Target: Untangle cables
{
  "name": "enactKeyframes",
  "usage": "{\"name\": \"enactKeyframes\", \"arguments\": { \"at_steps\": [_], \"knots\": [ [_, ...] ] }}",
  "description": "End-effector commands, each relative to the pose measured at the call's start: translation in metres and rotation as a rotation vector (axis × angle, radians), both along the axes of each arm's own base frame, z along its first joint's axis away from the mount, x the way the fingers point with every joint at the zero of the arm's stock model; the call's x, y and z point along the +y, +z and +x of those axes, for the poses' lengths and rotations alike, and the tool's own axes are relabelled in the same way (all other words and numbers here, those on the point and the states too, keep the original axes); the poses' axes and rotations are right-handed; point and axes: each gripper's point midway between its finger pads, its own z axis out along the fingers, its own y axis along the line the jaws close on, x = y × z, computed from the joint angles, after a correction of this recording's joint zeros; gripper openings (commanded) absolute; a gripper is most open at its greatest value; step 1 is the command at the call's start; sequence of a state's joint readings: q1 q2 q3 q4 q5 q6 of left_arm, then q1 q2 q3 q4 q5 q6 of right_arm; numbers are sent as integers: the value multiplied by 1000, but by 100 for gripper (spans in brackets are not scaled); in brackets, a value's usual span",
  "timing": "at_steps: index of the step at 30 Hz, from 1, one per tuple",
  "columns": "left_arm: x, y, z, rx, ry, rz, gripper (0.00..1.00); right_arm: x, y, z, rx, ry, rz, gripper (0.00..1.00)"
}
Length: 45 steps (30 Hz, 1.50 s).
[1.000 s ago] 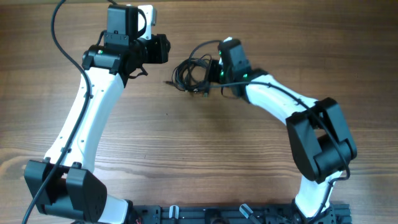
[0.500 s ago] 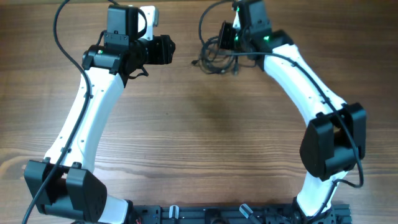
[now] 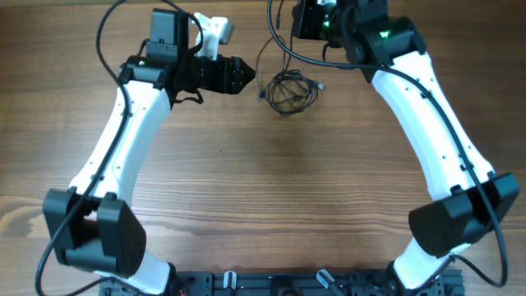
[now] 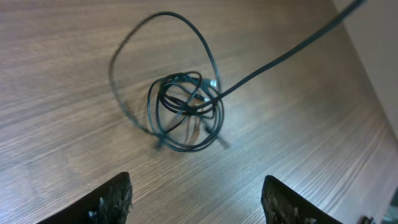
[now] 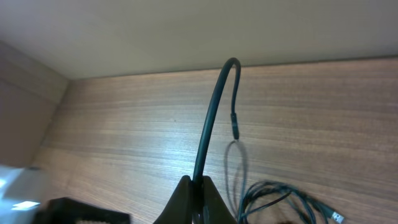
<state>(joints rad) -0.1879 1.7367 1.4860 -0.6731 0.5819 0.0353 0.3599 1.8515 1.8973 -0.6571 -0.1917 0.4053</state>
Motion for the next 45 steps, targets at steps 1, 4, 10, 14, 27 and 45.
{"name": "enactKeyframes", "arguments": {
  "at_steps": [1, 4, 10, 14, 27, 45],
  "knots": [
    [-9, -13, 3, 13, -60, -25, 68, -2, 51, -15, -105, 31, 29, 5],
    [-12, -23, 6, 30, -67, -22, 68, -5, 66, -21, -140, 36, 29, 5],
    [-31, -29, 0, 2, -144, -2, 68, -17, 95, -32, -197, 19, 49, 5],
    [-50, -25, -4, -28, -186, -8, 68, -22, 117, -44, -241, 19, 64, 5],
    [-80, -25, -15, -80, -307, -32, 66, -24, 160, -79, -321, 71, 124, 4],
    [-109, -68, -23, -5, -377, -40, 7, -22, 166, -82, -319, 72, 159, 5]
  ]
}}
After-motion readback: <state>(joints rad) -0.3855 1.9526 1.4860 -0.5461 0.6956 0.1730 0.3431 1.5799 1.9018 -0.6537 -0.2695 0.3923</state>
